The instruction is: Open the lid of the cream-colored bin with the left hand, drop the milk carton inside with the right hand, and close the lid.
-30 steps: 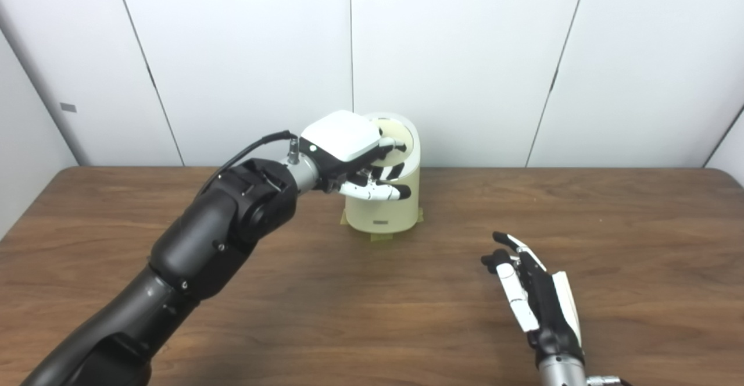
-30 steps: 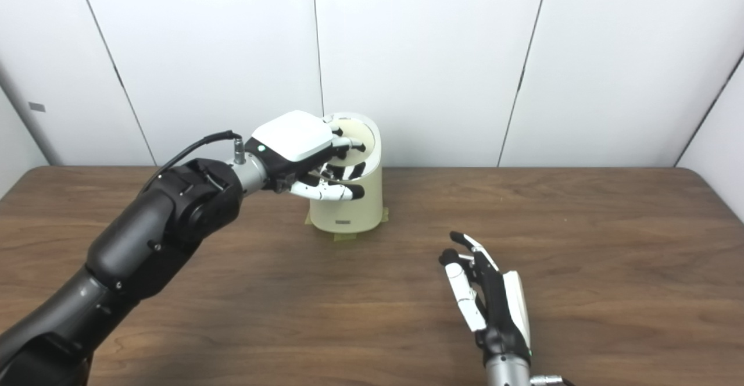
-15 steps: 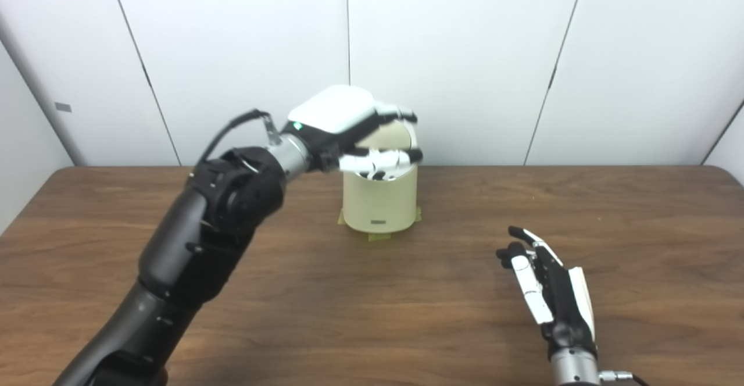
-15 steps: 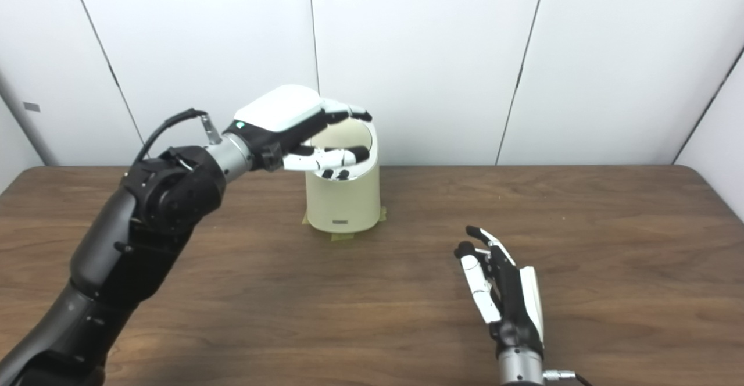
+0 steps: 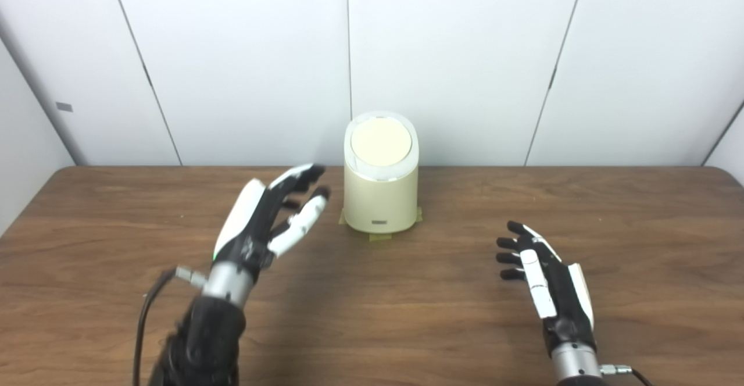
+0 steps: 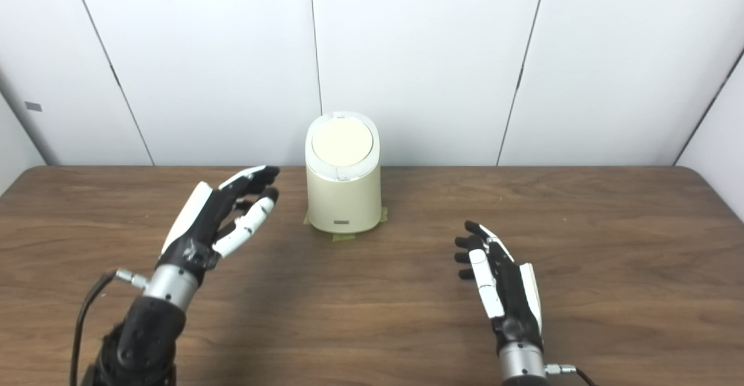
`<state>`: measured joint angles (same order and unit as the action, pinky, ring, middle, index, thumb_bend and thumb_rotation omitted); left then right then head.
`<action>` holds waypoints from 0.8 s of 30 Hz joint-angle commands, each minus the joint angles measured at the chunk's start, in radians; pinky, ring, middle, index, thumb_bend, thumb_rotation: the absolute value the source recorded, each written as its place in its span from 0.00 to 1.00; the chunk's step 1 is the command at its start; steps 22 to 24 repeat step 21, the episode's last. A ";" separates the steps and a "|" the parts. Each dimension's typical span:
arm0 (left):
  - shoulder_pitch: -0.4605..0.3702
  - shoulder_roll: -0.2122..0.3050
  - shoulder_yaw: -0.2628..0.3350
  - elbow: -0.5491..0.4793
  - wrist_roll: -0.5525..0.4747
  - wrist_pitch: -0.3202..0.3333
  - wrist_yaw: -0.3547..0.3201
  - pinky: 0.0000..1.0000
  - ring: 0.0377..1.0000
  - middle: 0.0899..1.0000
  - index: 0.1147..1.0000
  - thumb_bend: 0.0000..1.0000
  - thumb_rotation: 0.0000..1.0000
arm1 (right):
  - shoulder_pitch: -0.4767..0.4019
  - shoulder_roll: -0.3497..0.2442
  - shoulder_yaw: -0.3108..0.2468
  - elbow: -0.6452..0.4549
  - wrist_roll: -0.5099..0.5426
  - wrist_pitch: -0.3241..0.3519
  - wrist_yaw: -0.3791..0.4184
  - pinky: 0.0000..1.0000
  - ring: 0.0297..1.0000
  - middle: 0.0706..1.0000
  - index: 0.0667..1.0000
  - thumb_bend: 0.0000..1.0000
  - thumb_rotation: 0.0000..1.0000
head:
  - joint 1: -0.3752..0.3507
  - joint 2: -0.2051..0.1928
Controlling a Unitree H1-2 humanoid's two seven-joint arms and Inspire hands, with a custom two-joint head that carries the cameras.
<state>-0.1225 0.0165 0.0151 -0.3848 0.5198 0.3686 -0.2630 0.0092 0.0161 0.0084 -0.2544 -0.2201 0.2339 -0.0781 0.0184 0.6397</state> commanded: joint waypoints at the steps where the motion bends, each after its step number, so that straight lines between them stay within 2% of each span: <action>1: 0.004 -0.001 0.021 -0.013 -0.070 -0.046 0.049 0.81 0.87 0.87 0.87 0.26 0.76 | -0.046 0.004 0.001 -0.045 0.037 0.008 0.022 0.66 0.79 0.81 0.88 0.44 1.00 | 0.002 0.001; 2: 0.022 -0.009 0.033 -0.008 -0.108 -0.048 0.059 0.81 0.88 0.87 0.88 0.26 0.79 | -0.049 0.006 -0.001 -0.048 0.065 0.018 0.036 0.67 0.80 0.82 0.89 0.45 1.00 | 0.002 0.003; 6: 0.082 -0.046 0.074 0.010 -0.244 -0.050 0.094 0.88 0.93 0.94 0.98 0.26 0.94 | -0.059 0.003 0.002 -0.051 0.144 0.038 0.080 0.85 0.92 0.90 0.94 0.57 1.00 | 0.005 0.009; 8: 0.104 -0.068 0.089 0.023 -0.311 -0.053 0.113 0.93 0.96 0.96 0.99 0.26 0.97 | -0.067 -0.010 0.013 -0.052 0.151 0.056 0.097 0.87 0.93 0.92 0.96 0.60 1.00 | 0.008 0.008; 11: 0.134 -0.086 0.100 0.044 -0.403 -0.070 0.125 0.99 0.99 0.99 1.00 0.31 0.96 | -0.075 -0.027 0.019 -0.050 0.176 0.086 0.127 0.94 0.99 0.98 0.99 0.64 1.00 | 0.006 0.011; 14: 0.148 -0.081 0.095 0.065 -0.434 -0.098 0.138 1.00 1.00 1.00 1.00 0.37 0.94 | -0.082 -0.032 0.007 -0.037 0.208 0.095 0.138 0.98 1.00 1.00 1.00 0.65 1.00 | -0.001 0.015; 18: 0.153 -0.061 0.088 0.077 -0.447 -0.109 0.150 1.00 1.00 1.00 1.00 0.37 0.93 | -0.084 -0.022 -0.027 -0.024 0.269 0.109 0.135 1.00 1.00 1.00 1.00 0.65 1.00 | -0.009 0.019; 24: 0.154 -0.046 0.090 0.084 -0.473 -0.114 0.152 1.00 1.00 1.00 1.00 0.37 0.92 | -0.079 -0.021 -0.030 -0.025 0.274 0.110 0.131 1.00 1.00 1.00 1.00 0.63 1.00 | -0.009 0.022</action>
